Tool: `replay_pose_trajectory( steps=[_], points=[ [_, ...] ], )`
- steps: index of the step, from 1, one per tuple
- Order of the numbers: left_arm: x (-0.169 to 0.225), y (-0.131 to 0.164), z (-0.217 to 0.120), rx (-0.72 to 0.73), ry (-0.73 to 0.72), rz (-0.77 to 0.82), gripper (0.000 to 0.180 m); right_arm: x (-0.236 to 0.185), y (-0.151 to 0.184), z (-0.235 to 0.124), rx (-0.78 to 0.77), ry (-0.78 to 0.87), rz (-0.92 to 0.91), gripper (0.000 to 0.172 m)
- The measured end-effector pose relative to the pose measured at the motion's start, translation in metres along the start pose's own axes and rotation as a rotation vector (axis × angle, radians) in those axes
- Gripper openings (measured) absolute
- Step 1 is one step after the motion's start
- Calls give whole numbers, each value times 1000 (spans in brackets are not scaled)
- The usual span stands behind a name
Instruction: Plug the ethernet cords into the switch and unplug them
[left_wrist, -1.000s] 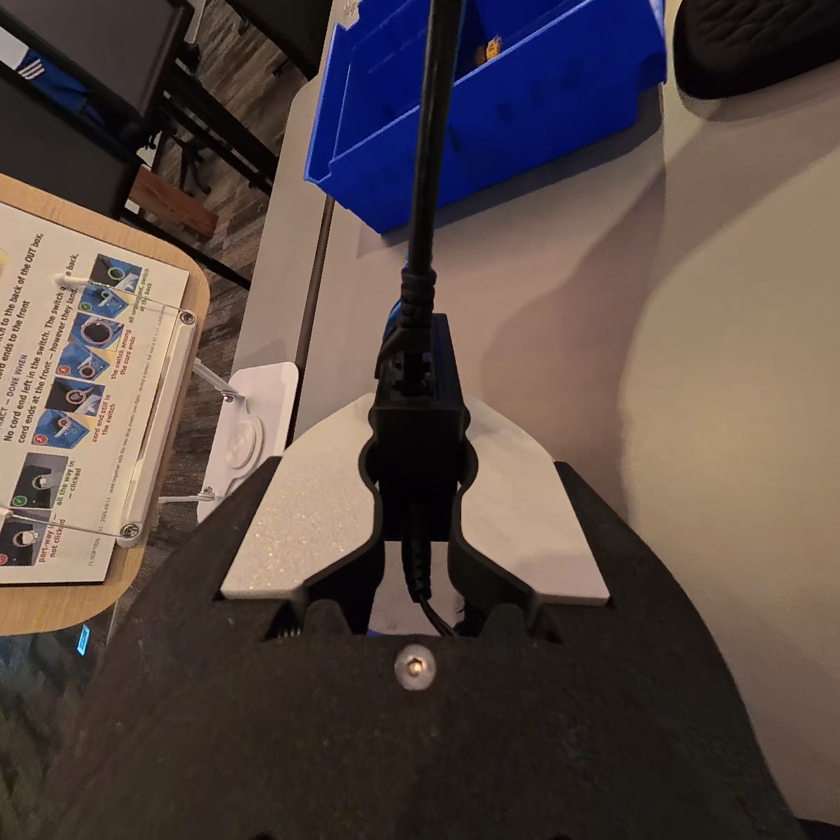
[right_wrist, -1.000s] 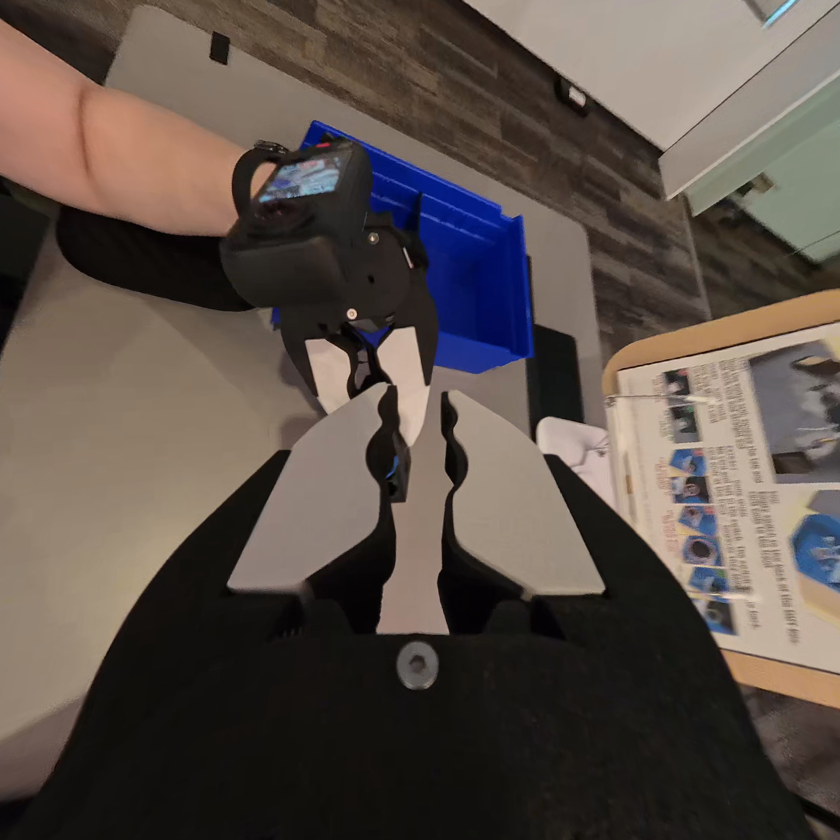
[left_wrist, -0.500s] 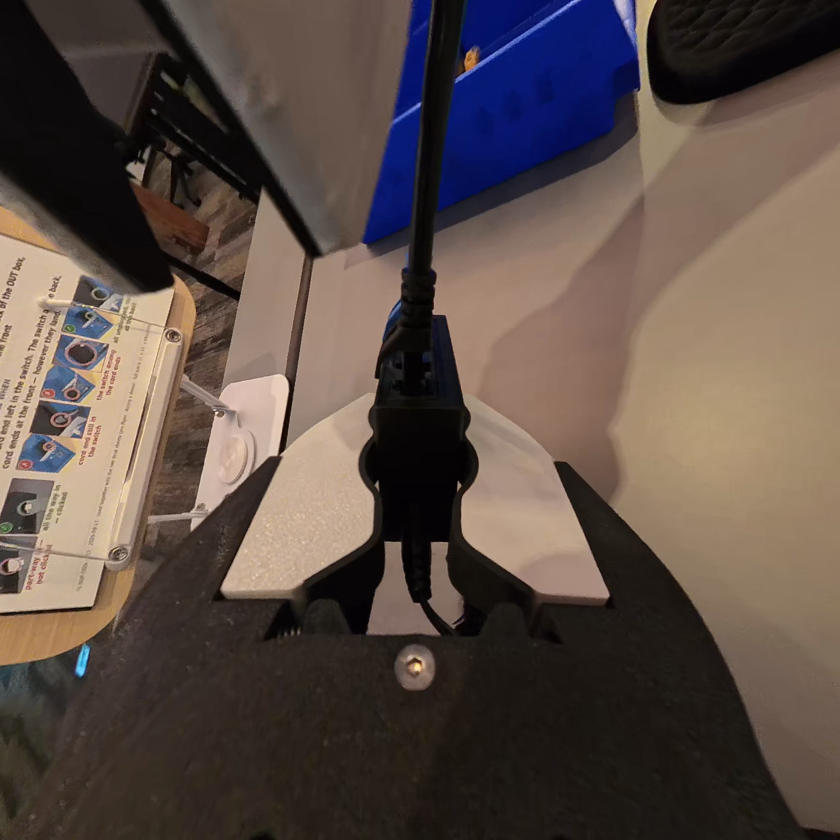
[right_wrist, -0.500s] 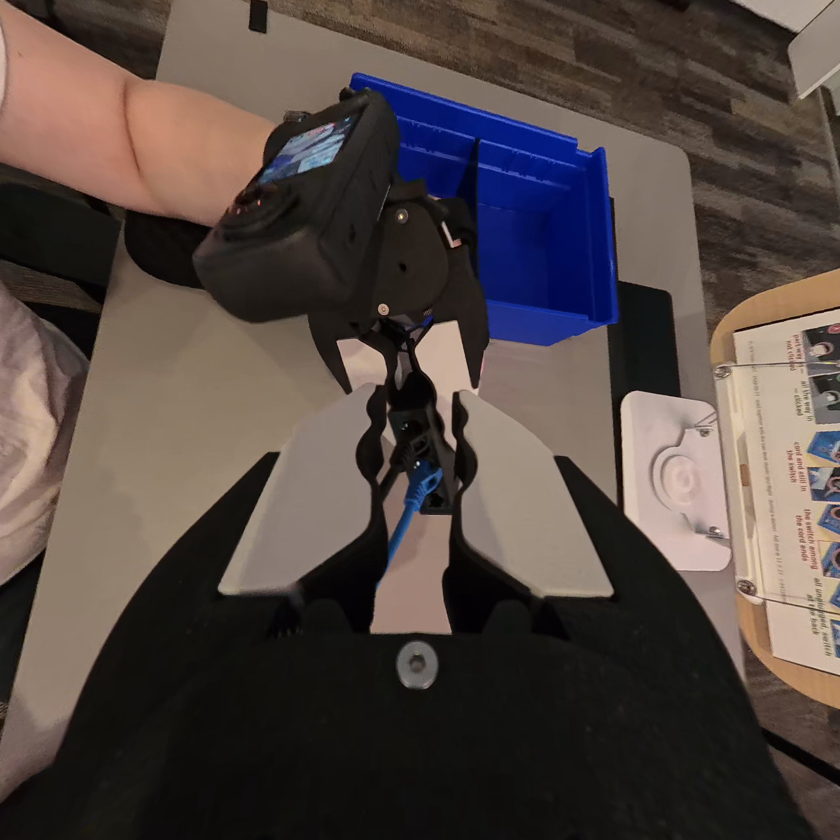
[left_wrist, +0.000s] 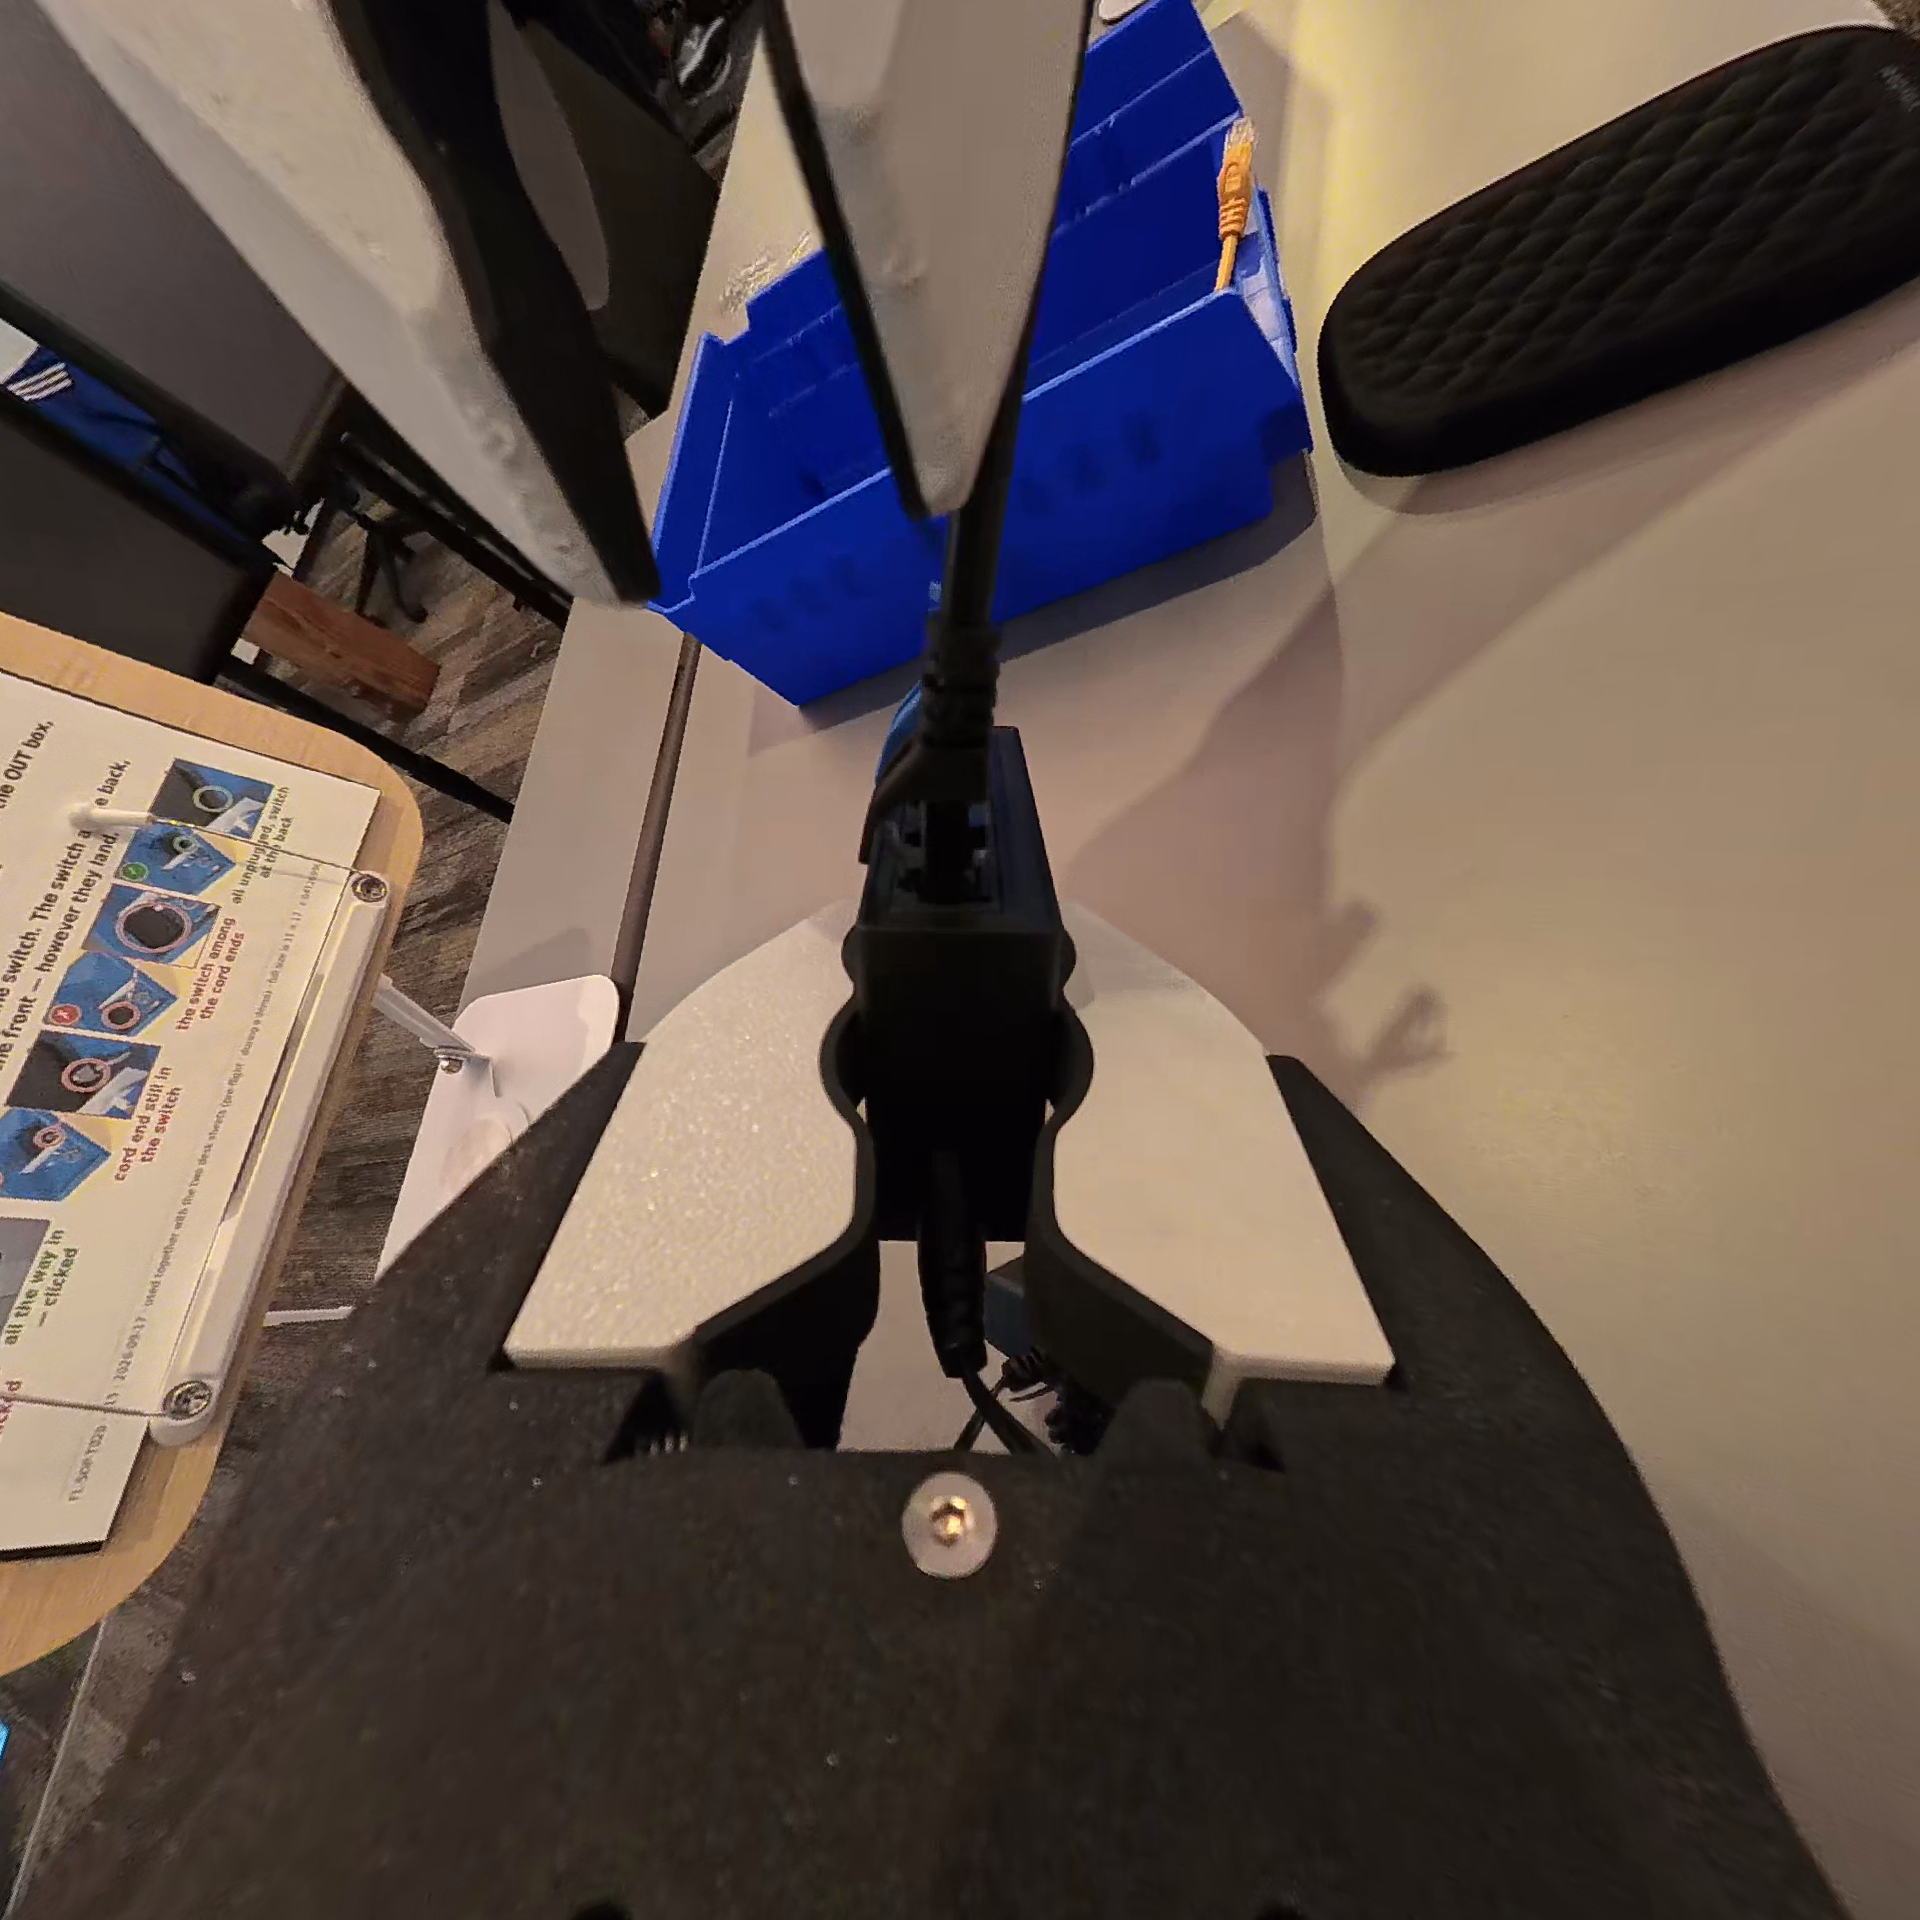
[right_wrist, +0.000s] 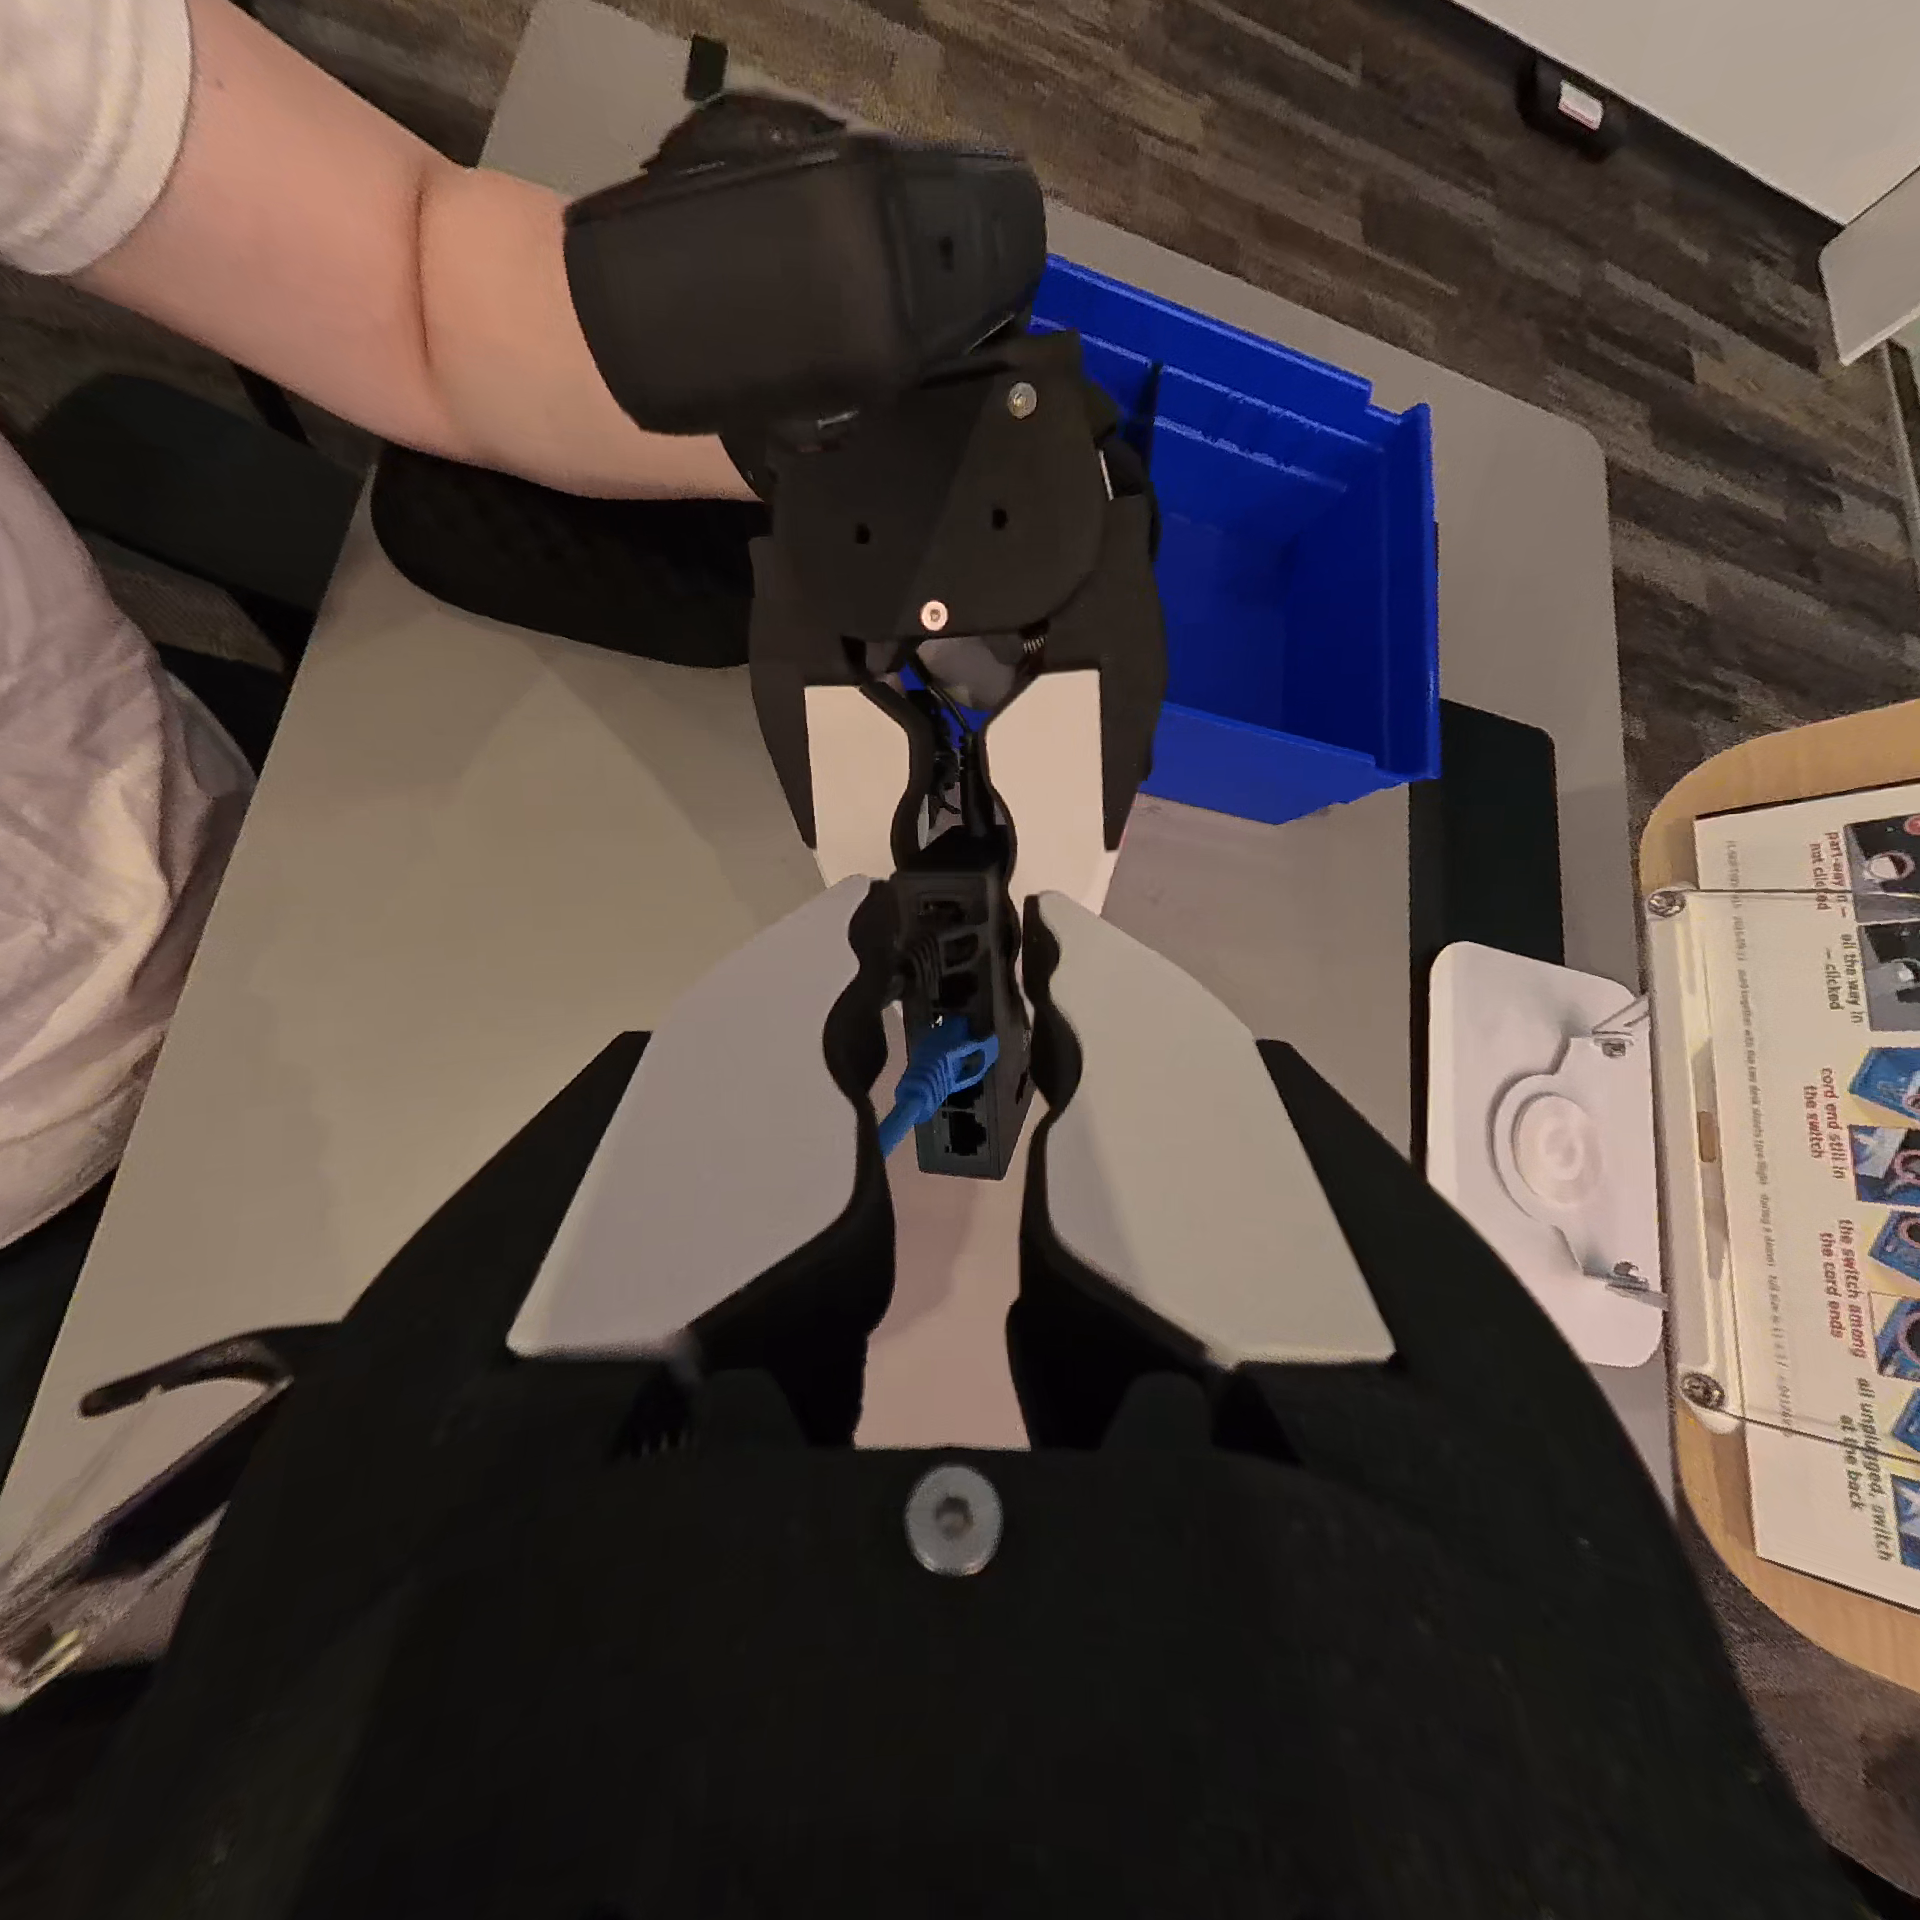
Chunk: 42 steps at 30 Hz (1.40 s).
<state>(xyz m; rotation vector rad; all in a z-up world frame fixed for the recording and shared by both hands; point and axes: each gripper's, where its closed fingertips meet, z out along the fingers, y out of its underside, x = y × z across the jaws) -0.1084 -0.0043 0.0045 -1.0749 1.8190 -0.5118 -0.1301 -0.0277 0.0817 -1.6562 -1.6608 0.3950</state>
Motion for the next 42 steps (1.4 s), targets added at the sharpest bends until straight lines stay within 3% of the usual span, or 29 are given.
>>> replay_pose_trajectory(
  steps=[9, 17, 24, 27, 34, 39, 42],
  points=[
    [0, -7, -5, 56, 17, -26, 28, 9, 1, -12, 3, 23, -4, 23],
    [0, -12, -8, 105, 28, -31, 28, 38, -3, -34, 54, 97, 102, 21],
    [-5, -20, -17, 160, 26, -62, 28, 21, -8, -44, 101, 9, 55, 26],
    [-8, -23, -21, 181, 16, -73, 28, 8, -14, -47, 101, -21, 20, 26],
    [-11, -18, -20, 160, -2, -73, 28, 27, -46, -79, 114, 118, -16, 25],
    [-12, -7, -11, 65, -26, -72, 28, 17, -60, -62, -1, 39, -50, 29],
    [-7, -2, -4, 31, -10, -63, 28, 12, -35, -31, -216, 0, -140, 26]
  ],
)
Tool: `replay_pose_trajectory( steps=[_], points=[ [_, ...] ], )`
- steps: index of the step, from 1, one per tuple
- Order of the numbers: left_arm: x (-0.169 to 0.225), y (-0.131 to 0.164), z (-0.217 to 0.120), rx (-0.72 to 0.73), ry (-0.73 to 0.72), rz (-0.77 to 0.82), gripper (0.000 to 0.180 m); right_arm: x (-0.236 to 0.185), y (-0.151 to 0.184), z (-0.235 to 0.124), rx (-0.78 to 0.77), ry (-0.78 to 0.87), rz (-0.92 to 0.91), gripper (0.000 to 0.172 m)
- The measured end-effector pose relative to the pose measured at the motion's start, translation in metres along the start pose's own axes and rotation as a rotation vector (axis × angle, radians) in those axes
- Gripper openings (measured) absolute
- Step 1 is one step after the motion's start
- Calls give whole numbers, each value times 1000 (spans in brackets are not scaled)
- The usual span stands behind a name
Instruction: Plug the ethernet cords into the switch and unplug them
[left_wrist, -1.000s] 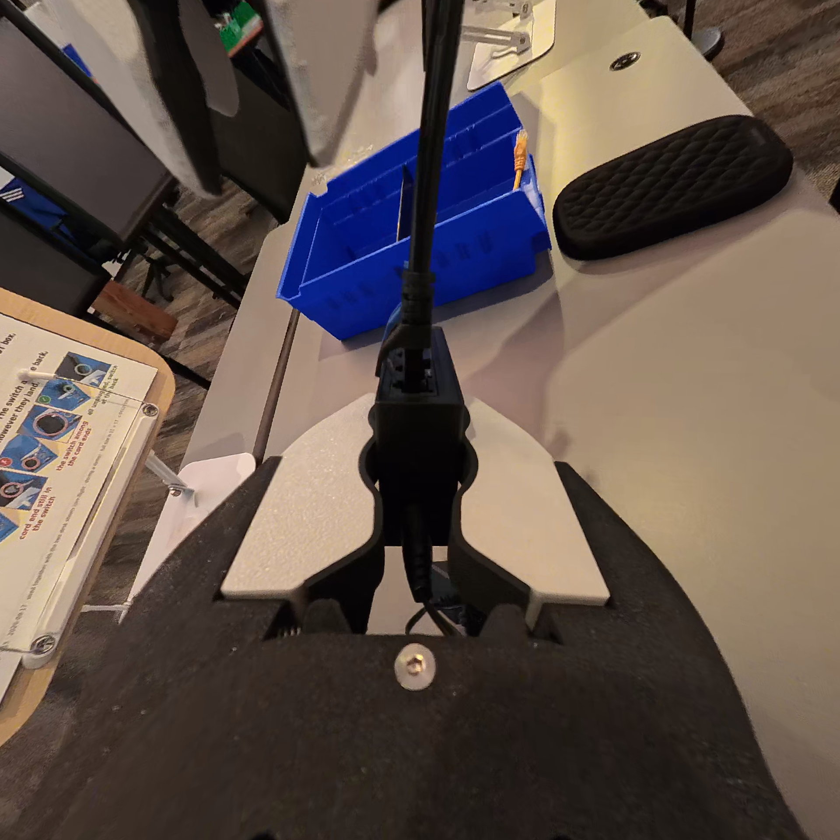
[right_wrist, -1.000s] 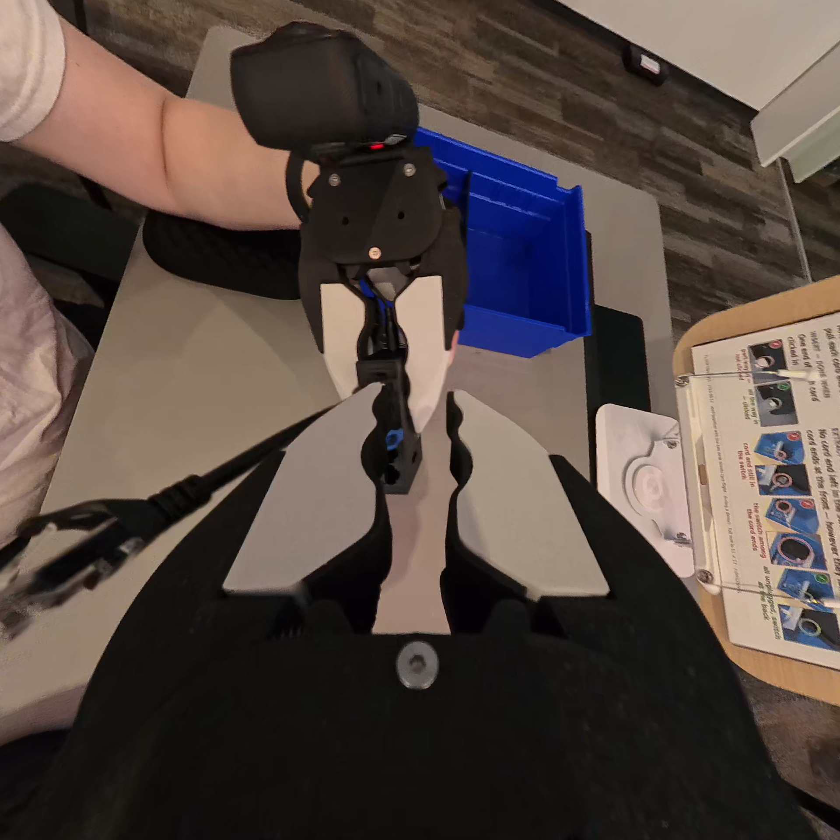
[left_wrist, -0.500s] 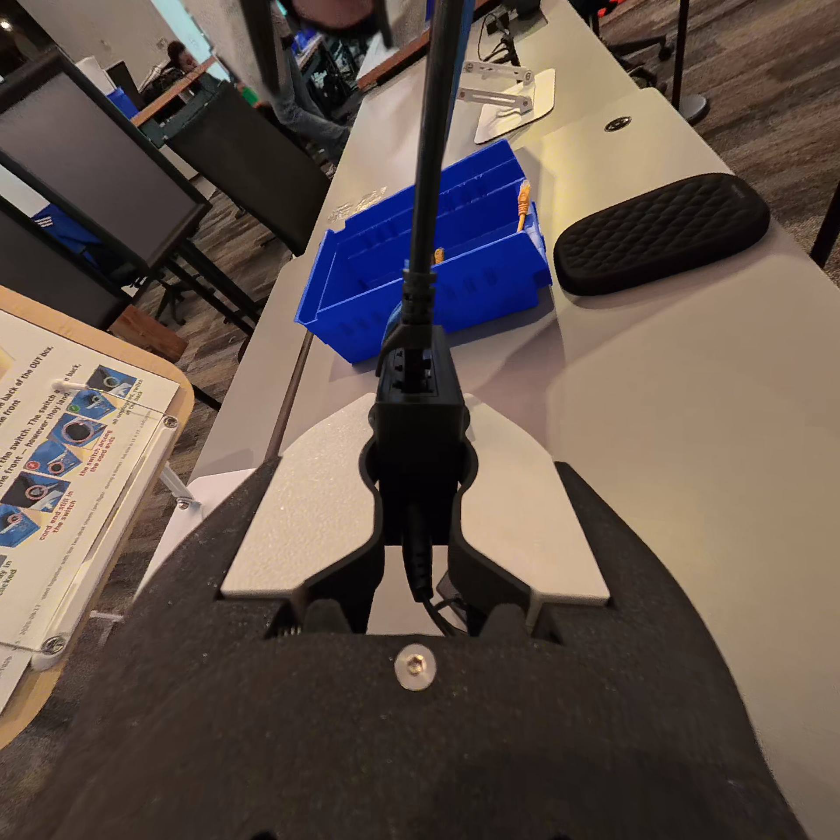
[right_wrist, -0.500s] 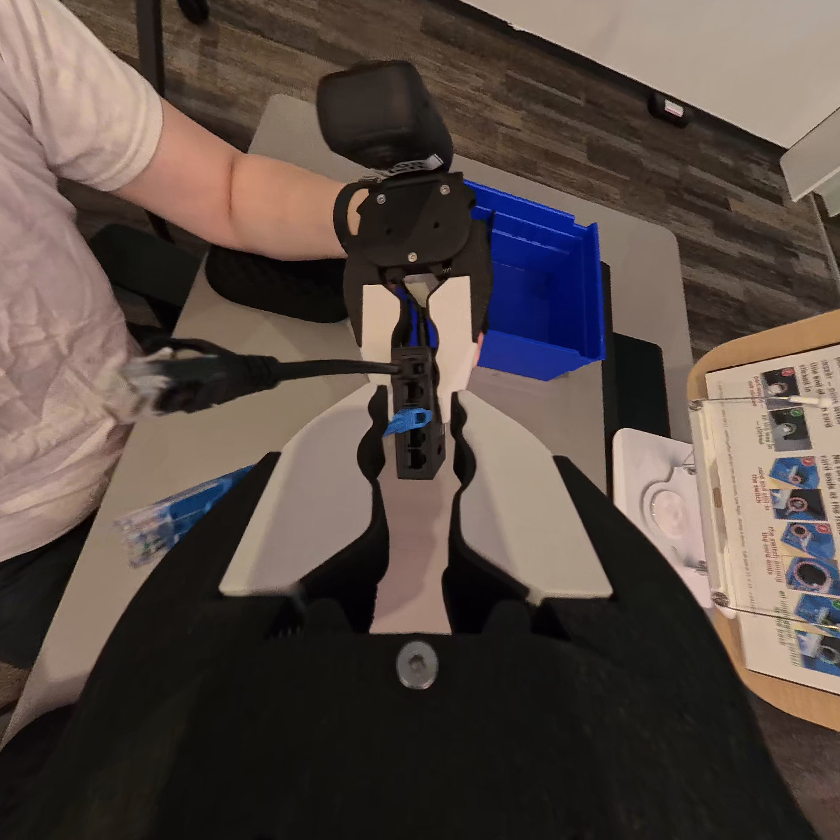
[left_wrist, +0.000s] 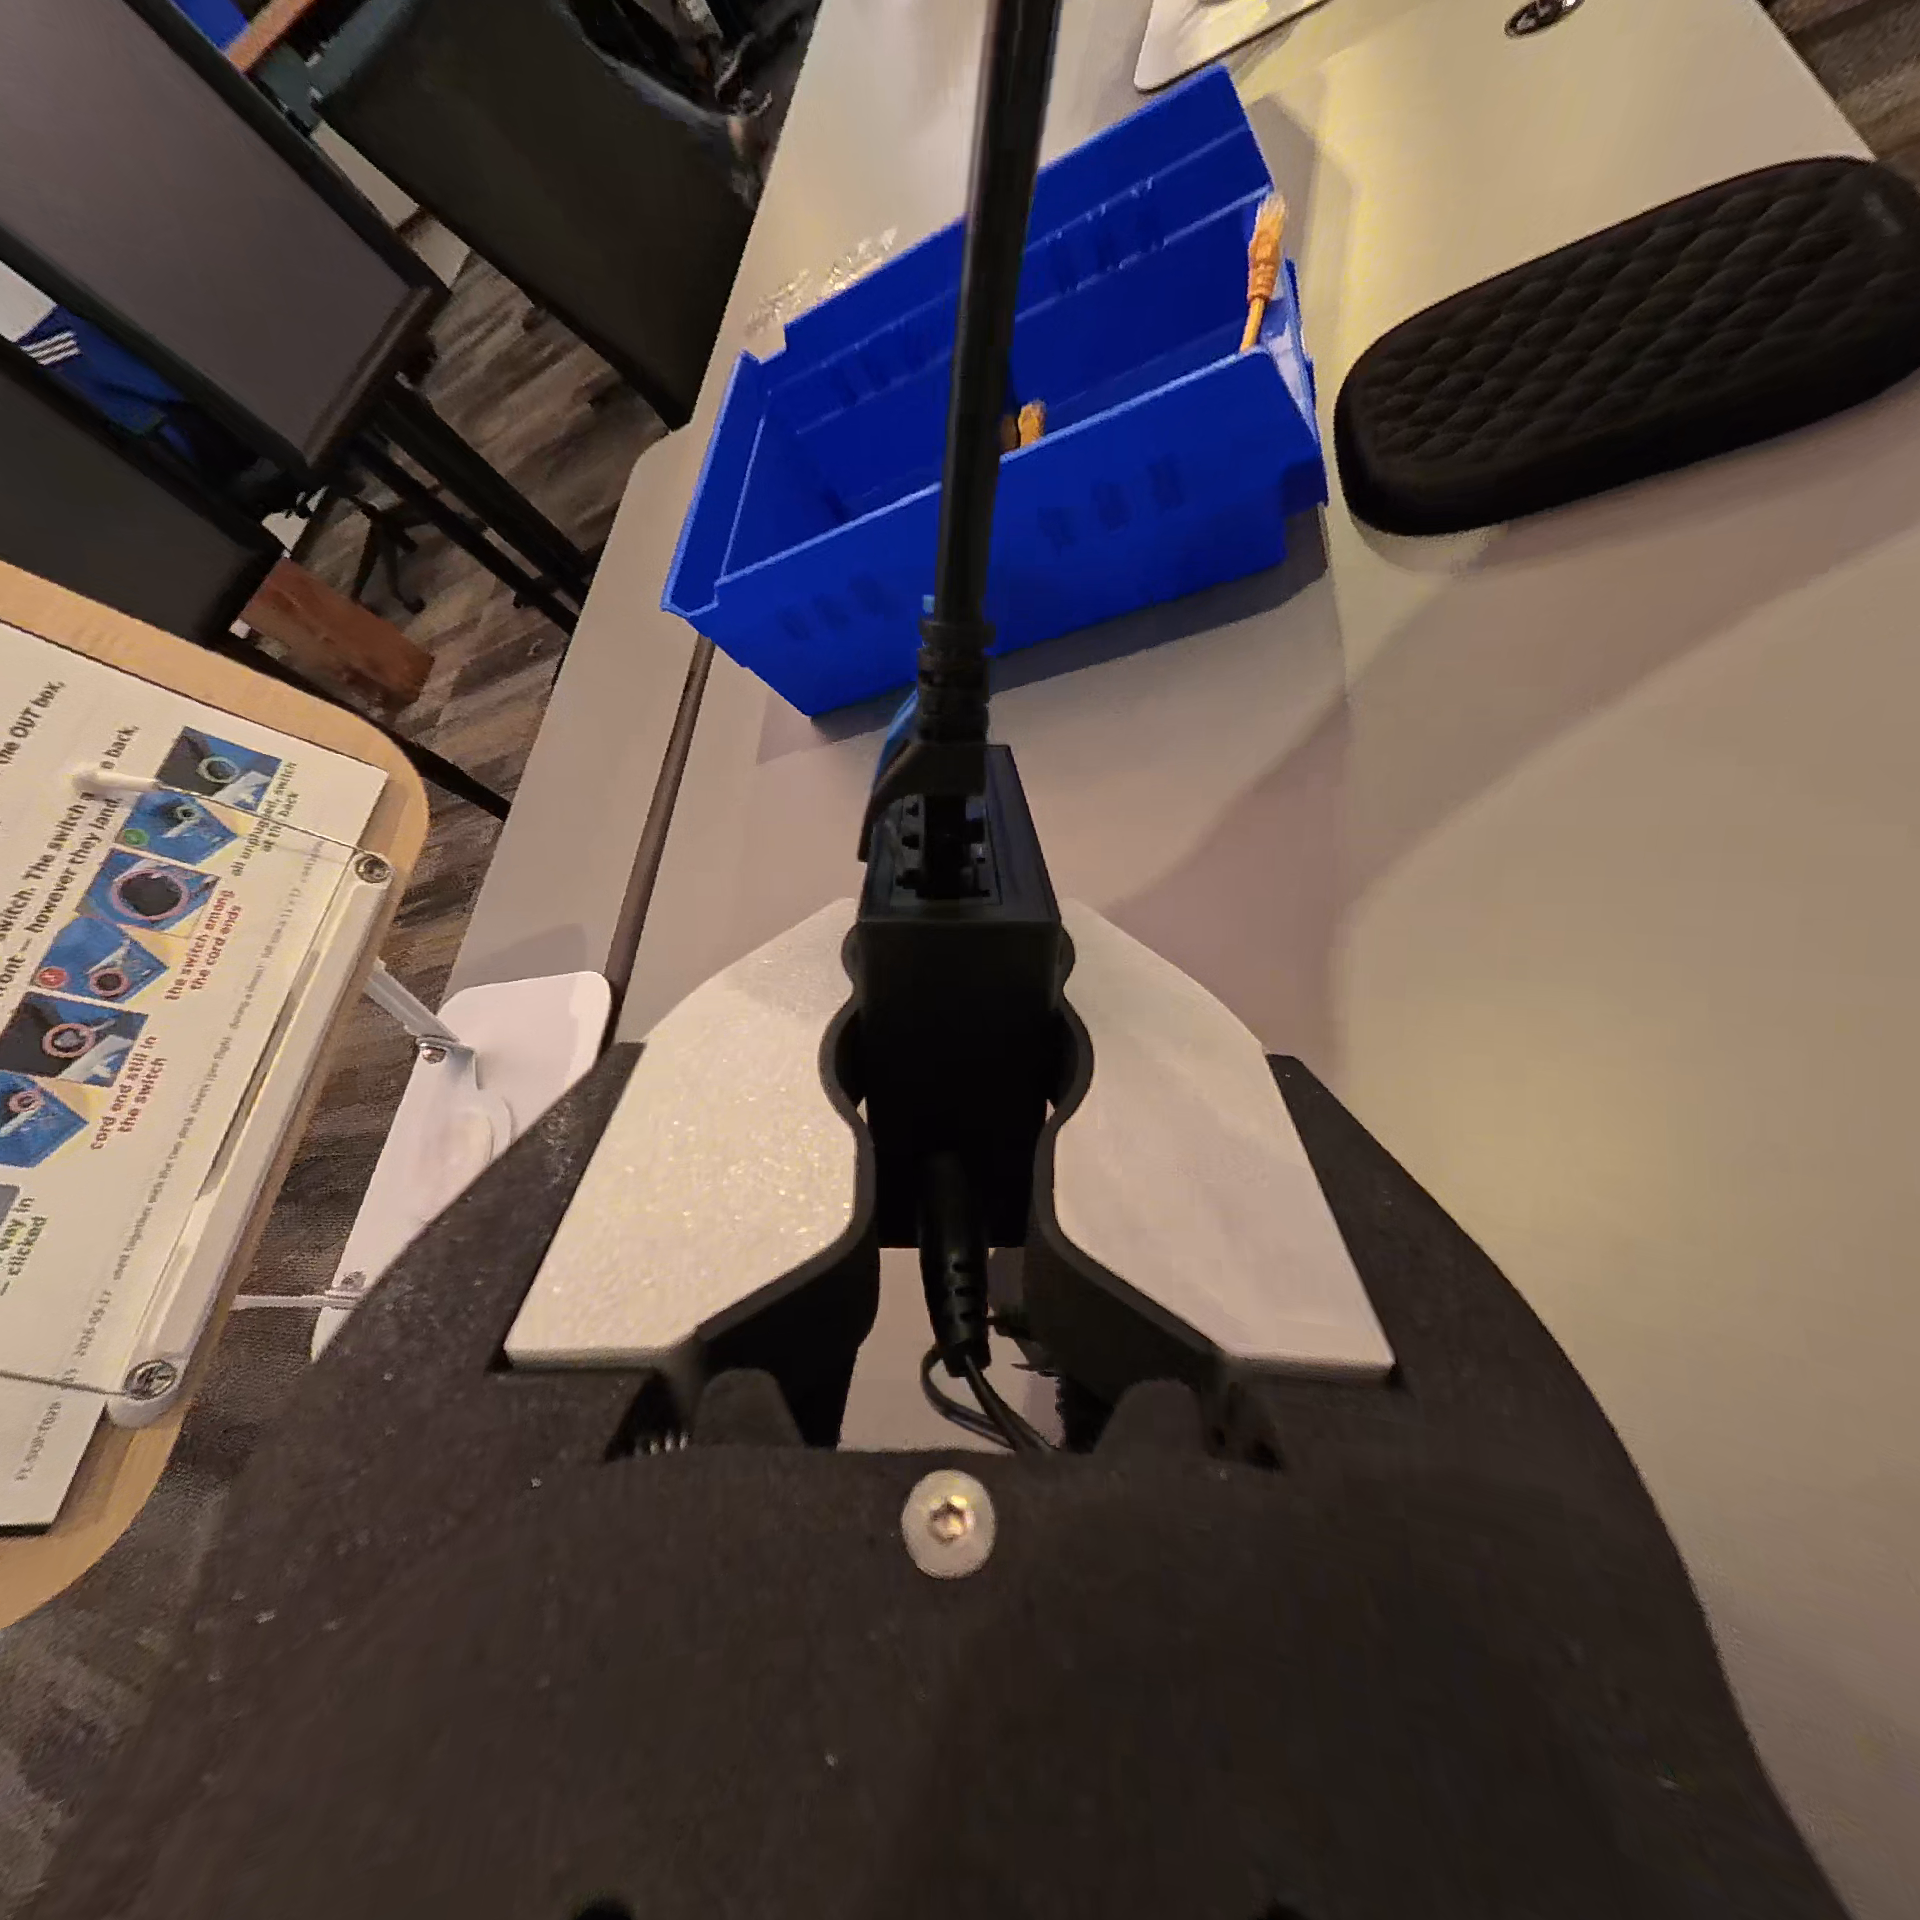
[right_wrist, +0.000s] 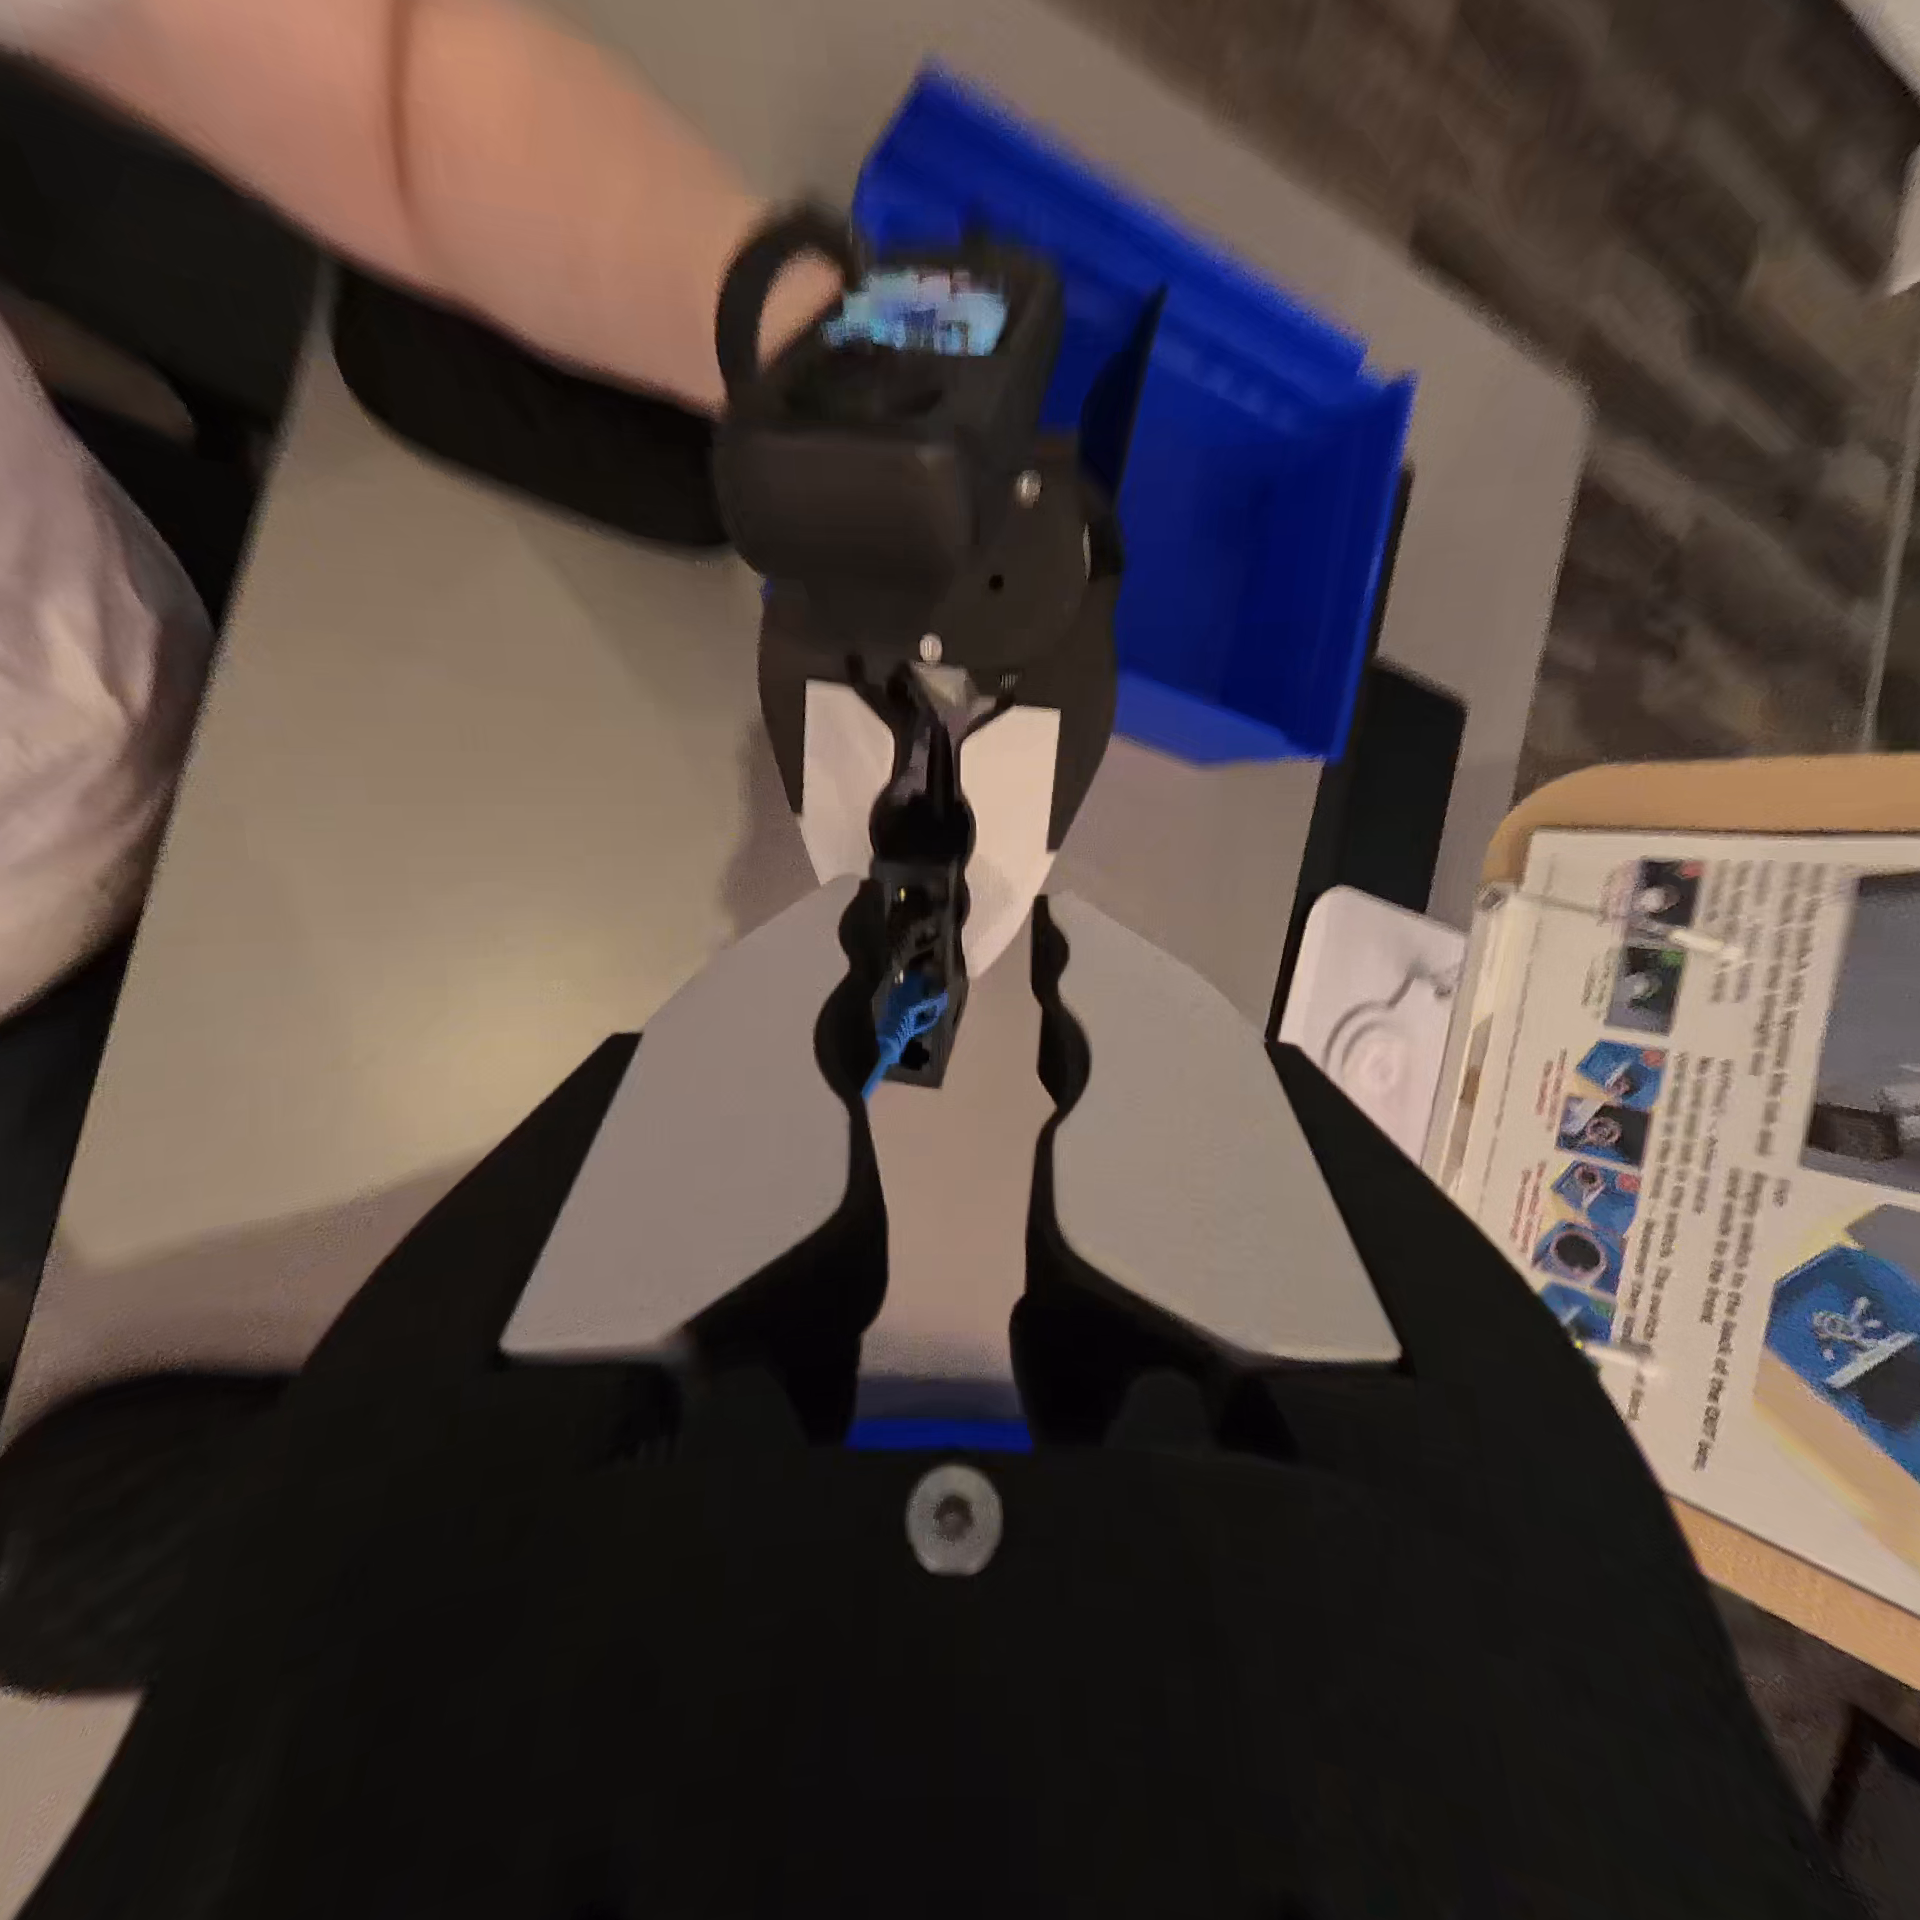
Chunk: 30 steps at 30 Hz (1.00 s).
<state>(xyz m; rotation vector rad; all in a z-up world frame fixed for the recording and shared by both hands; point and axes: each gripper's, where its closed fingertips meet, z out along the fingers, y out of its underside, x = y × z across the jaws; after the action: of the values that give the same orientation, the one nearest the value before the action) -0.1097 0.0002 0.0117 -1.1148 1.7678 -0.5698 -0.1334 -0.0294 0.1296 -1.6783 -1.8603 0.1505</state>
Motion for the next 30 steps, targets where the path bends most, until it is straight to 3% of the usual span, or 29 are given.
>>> replay_pose_trajectory(
  steps=[5, 15, 20, 24, 30],
  points=[
    [0, 12, 6, -110, -35, 40, 28, -20, 18, 39, -147, -169, 144, 24],
    [5, 21, 15, -208, -38, 63, 29, -21, 54, 72, -256, -10, 102, 21],
    [5, 14, 14, -153, -30, 30, 29, -22, 68, 79, -339, 49, 71, 25],
    [2, 10, 9, -112, -36, 44, 28, -19, 58, 72, -250, 82, 48, 22],
    [3, 5, 8, -102, -47, 60, 28, -19, 60, 71, -272, 114, -26, 17]
  ],
)
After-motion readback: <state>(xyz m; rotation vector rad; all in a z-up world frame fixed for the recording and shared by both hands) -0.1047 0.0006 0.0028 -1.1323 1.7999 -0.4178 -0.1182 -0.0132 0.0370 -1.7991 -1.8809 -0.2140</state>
